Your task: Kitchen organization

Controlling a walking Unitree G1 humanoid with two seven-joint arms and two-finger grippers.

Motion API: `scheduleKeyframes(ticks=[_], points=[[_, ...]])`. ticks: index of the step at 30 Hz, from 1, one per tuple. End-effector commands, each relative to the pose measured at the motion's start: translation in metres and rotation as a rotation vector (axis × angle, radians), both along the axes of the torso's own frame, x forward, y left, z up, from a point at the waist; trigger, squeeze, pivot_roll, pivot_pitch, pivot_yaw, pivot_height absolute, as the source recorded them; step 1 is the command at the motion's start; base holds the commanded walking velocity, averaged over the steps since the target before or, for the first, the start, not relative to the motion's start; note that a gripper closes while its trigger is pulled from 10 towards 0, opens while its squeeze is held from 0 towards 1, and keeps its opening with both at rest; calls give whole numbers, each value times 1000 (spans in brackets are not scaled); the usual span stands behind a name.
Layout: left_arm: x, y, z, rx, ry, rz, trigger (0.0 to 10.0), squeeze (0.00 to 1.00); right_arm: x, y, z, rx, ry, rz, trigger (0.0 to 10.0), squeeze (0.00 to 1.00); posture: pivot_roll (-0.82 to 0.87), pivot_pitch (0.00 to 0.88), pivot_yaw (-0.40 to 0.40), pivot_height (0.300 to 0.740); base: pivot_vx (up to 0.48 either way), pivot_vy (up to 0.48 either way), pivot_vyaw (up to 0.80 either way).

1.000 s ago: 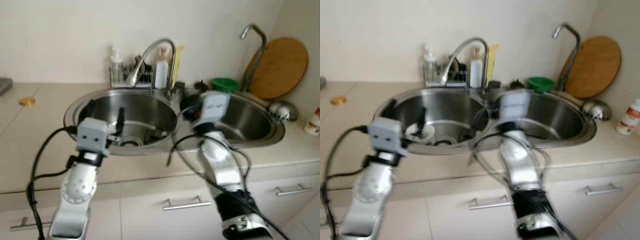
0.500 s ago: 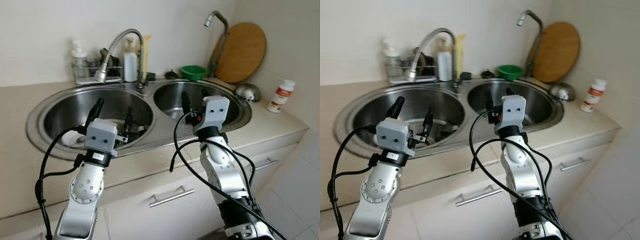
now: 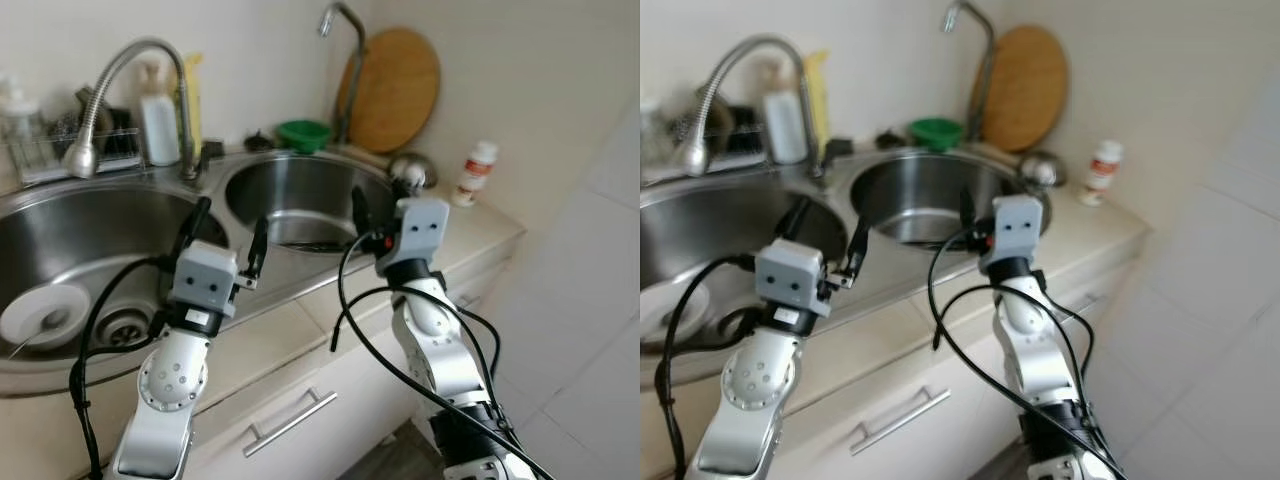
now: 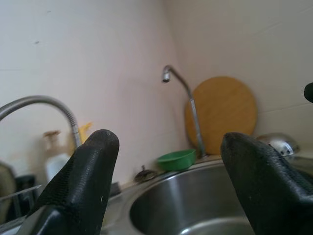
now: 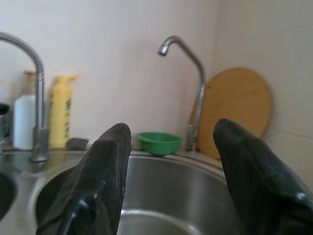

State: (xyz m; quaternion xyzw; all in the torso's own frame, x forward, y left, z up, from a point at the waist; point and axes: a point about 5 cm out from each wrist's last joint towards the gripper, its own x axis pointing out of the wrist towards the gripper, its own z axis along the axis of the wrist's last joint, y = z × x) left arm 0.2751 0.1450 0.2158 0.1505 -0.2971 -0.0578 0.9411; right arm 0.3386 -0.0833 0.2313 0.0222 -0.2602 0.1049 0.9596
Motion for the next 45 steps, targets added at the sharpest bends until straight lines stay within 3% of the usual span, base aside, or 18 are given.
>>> scheduleKeyframes(ticks=[1,13,24,45], points=[[-1,-7,1,3,-5,-20,10000,0,-2,-9,1,-5,-10,-27,10000,0,54,0,-76,736,0,0,-800],[-3,-12,2,16,-23,-40,10000,0,-5,-10,0,2,-16,-21,10000,0,49,0,-76,736,0,-342,-800],[-3,-13,-2,10,-13,-56,10000,0,-5,-15,-5,3,0,-61,10000,0,45,0,-73,736,0,0,-800],[0,-16,-15,32,56,-66,10000,0,1,-27,-25,-29,128,-168,10000,0,38,0,-67,736,0,0,-800]])
